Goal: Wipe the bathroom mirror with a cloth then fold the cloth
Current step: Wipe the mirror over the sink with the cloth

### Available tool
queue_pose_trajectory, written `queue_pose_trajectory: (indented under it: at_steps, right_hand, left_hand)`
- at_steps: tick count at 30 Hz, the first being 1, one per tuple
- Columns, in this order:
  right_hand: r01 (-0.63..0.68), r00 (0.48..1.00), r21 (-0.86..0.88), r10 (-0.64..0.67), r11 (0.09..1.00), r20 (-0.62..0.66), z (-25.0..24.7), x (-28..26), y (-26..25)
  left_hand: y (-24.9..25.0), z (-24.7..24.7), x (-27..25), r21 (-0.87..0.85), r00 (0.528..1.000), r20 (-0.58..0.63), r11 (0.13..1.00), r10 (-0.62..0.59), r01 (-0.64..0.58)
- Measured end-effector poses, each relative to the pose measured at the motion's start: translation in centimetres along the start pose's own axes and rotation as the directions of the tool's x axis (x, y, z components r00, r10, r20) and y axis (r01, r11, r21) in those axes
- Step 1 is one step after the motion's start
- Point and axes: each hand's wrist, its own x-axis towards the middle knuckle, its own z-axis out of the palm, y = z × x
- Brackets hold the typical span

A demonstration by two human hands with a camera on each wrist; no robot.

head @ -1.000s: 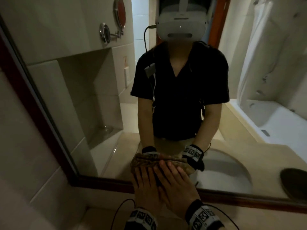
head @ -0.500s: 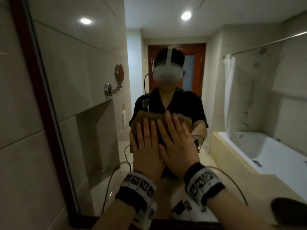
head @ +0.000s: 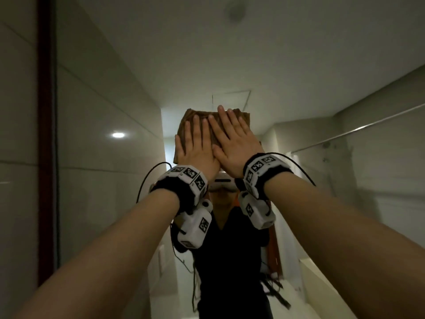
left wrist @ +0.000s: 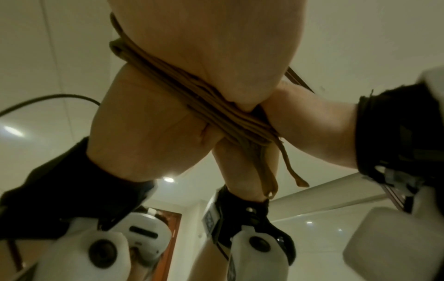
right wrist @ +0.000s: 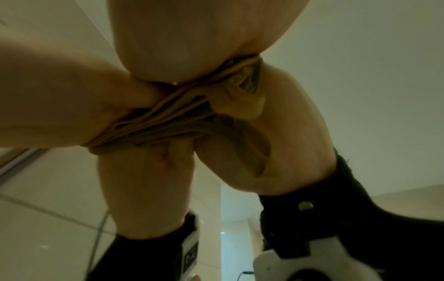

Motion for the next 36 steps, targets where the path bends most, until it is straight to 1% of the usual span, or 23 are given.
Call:
queue_pose_trajectory:
  at_steps: [3,7,12,16,19,27,33,36]
  right_hand:
    - [-0.028,0.999,0.02,0.028,0.999,-0.015,-0.7,1.7,0.6]
    - [-0.038,0.998,0.029,0.039,0.999,-0.048,-0.8,2.6,0.7]
    - [-0.023,0.997,0.031,0.025,0.999,-0.068,-0.7,2.9,1.1]
    - [-0.036,0.997,0.028,0.038,0.999,-0.069,-0.5,2.9,1.0]
    - [-0.042,0.997,0.026,0.044,0.999,-0.063,-0.5,2.8,0.8]
    - [-0.056,0.995,0.011,0.057,0.998,-0.077,0.1,1.9,0.5]
    - [-0.031,0.997,0.008,0.031,0.999,-0.066,0.9,-0.4,0.1]
    - [-0.018,0.998,0.011,0.018,1.0,-0.064,1.4,-2.0,-0.3]
  left_hand:
    - [0.3,-1.5,2.0,0.016,1.0,0.012,1.0,0.02,-0.02]
    - [0.6,-2.8,2.5,0.033,0.998,0.056,0.999,0.04,-0.041]
    - [0.8,-2.6,2.8,0.028,0.998,0.046,0.999,0.038,-0.039]
    - [0.5,-2.0,3.2,0.012,0.999,-0.003,0.999,0.041,-0.041]
    - [0.4,-1.9,3.1,0.02,0.999,0.002,0.999,0.043,-0.043]
    - [0.5,-1.6,2.1,0.041,0.998,-0.014,0.998,0.056,-0.055]
    - [0.5,0.0,0.0,0.053,0.998,-0.013,0.997,0.064,-0.063]
    - [0.7,1.4,-1.5,0.065,0.998,-0.045,0.997,0.054,-0.051]
